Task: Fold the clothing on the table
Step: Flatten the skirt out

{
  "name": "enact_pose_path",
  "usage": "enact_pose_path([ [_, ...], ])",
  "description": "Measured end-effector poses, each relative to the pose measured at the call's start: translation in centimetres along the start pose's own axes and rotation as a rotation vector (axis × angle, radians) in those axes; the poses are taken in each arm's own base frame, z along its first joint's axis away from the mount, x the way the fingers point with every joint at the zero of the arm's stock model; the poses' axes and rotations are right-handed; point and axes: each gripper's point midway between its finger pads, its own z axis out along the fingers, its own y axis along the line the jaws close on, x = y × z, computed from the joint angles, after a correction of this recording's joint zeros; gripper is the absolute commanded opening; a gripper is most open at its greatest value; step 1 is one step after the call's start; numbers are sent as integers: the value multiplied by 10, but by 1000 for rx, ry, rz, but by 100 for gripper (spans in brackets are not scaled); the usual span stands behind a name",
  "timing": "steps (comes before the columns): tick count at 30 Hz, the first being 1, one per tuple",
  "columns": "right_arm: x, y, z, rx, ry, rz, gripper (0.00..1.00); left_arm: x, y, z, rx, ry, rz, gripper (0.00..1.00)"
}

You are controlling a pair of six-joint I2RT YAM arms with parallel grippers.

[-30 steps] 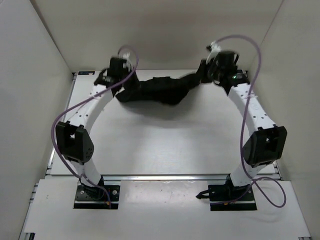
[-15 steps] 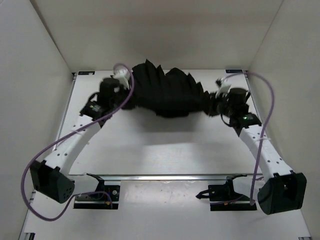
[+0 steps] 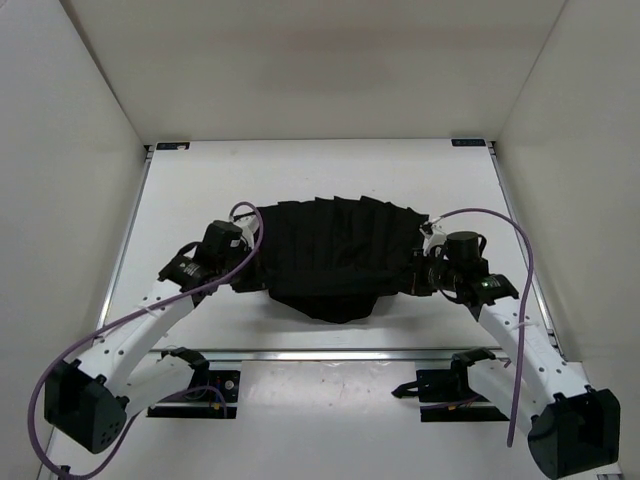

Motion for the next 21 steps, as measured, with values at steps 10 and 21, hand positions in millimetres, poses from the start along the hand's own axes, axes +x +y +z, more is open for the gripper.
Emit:
enact_pose_path([
  [10,17,-23,25,40,99,74,40,21,32,25,-121,107,-36,0],
  [21,16,-40,25,118,80,77,71,36,70,23,-289,140,-46,0],
])
